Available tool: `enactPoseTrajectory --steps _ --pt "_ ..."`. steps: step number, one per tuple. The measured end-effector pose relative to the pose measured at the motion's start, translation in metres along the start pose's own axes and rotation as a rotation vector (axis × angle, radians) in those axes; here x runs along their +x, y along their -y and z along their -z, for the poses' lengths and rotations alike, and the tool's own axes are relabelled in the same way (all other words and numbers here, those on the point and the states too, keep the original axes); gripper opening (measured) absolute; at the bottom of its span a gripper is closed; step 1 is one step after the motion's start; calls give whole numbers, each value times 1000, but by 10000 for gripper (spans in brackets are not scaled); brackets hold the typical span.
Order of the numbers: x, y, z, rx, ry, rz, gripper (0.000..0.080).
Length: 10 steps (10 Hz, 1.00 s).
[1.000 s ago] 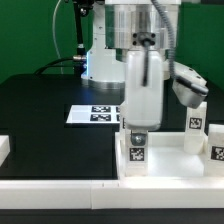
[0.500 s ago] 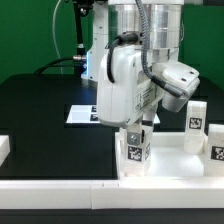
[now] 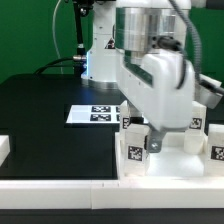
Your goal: Assemble square table
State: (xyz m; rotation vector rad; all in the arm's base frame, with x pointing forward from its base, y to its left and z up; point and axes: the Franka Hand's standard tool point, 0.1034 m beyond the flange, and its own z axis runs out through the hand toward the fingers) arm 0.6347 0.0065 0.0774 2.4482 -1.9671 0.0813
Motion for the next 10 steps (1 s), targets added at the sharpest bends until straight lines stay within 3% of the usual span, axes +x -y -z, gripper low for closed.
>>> enactPoseTrajectory --steps 3,4,6,7,8,10 --pt "2 0 0 -4 -7 251 648" --pt "1 1 1 -11 -19 455 648" --pt "0 0 0 -14 -18 506 648" --pt "-1 0 -1 -13 -18 481 532" --pt "-1 0 -1 -13 -18 467 532" --pt "-1 -2 -1 -19 -15 317 288"
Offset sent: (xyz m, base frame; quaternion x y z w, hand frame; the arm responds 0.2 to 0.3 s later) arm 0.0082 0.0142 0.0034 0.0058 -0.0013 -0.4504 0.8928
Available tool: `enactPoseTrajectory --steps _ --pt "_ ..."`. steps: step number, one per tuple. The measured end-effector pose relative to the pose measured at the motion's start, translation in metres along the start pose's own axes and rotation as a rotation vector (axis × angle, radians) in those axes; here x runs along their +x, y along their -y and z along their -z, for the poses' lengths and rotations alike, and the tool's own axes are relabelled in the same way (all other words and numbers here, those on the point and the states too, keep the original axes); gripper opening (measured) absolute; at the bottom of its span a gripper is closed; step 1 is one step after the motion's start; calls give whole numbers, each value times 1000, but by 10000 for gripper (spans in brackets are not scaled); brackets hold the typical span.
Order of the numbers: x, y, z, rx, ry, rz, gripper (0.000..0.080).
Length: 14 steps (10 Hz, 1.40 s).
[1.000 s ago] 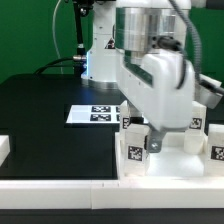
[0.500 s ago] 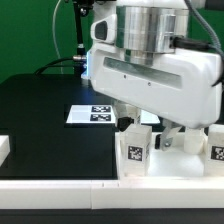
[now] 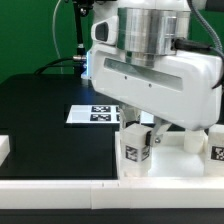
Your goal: Assemble square table
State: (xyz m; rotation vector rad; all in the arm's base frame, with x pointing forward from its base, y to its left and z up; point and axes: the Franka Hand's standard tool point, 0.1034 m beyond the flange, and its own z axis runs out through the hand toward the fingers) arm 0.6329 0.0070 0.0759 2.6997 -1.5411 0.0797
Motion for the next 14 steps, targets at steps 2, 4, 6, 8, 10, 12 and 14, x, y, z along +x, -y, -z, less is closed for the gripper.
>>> enactPoseTrajectory --steps 2,4,6,8,10,12,14 --pt "-1 1 0 1 3 -164 288" --pt "-3 7 0 -14 14 -388 287" --pt "-2 10 0 -16 20 -639 287" --pt "-1 11 -1 0 15 -897 288" --pt "0 9 -1 7 0 -1008 288" --pt "0 9 -2 5 -3 -978 291" --pt "-1 12 9 34 5 -968 575"
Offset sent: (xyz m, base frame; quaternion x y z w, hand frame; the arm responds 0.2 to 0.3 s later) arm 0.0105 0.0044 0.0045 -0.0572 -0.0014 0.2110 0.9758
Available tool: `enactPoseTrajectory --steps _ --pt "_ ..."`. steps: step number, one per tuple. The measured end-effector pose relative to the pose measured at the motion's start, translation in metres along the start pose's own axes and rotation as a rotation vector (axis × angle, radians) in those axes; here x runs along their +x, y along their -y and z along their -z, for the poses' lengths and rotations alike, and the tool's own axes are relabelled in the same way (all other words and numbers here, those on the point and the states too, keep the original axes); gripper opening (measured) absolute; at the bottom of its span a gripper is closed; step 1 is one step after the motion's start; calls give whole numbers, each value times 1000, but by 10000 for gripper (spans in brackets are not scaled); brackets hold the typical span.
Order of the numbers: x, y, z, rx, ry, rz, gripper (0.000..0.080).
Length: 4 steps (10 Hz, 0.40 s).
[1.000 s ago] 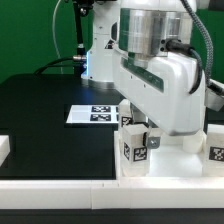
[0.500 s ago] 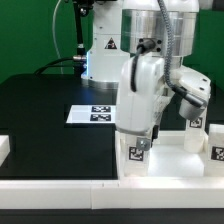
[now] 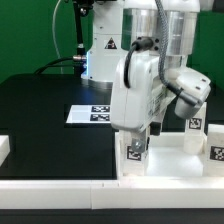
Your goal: Assemble square table
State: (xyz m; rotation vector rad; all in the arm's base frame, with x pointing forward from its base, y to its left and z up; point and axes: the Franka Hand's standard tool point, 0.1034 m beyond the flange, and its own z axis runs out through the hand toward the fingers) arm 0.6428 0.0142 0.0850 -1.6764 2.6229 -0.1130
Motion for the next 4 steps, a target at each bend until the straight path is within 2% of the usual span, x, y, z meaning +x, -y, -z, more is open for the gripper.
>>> enactPoseTrajectory --steps 1,2,3,4 --pt "-3 0 16 13 31 5 575" --pt "-5 4 32 30 61 7 634" --pt "-3 8 37 37 67 15 645" --pt "-3 7 33 33 62 17 645"
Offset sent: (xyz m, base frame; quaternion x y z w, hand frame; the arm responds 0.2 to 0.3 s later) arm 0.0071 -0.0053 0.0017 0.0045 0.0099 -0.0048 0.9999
